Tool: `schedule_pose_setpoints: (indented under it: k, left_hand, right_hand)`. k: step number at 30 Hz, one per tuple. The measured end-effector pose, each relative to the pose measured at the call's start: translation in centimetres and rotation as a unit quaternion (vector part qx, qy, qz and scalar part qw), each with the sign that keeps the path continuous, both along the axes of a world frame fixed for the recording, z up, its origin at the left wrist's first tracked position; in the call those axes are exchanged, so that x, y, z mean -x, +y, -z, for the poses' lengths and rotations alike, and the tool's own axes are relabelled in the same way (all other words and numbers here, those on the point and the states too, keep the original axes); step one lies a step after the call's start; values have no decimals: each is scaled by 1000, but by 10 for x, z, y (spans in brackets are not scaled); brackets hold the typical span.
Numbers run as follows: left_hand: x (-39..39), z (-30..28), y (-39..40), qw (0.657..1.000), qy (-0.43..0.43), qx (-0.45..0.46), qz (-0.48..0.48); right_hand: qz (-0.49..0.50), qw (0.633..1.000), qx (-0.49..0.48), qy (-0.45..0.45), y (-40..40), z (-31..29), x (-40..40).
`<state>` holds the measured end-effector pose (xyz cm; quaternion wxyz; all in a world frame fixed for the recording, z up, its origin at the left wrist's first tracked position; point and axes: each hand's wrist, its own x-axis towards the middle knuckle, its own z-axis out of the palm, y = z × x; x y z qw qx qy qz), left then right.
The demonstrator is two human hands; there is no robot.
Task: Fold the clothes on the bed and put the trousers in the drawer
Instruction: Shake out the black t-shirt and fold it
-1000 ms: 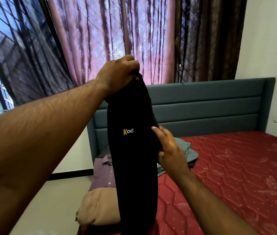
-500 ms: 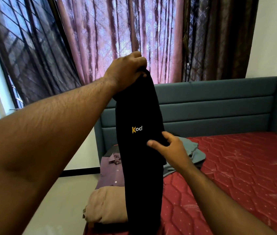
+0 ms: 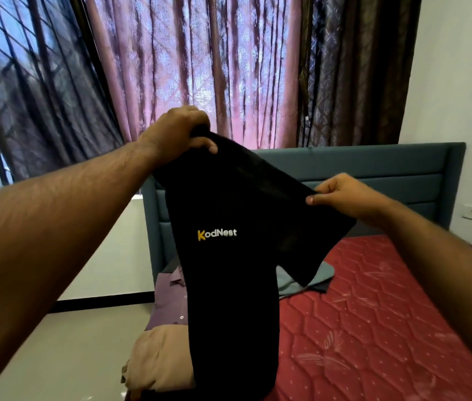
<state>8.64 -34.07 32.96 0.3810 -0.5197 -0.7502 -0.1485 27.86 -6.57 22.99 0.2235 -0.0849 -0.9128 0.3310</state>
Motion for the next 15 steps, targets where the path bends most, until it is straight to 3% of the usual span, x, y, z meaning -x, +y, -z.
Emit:
schedule_pose_setpoints:
  k: [3,7,10,13,15]
  left_hand:
    - [0,2,-4,996,-79,34,-26]
    - [-7,-3,-1,987,-144,54,-49]
    - [-12,-10,-3,962,-265,-58,34]
    - [-18,-4,-2,896,-357,-220,144]
    - [-26,-2,-1,860,-406,-253,180]
  right_hand:
    - [7,991,-121,-60,12,-38,-9]
    - [36,986,-156,-52,24,-75,-15]
    - [35,986,-159,-27,29,-95,-21]
    - [43,986,-160,32,28,-112,-31]
    - [48,987,-152,36,25,-121,-39]
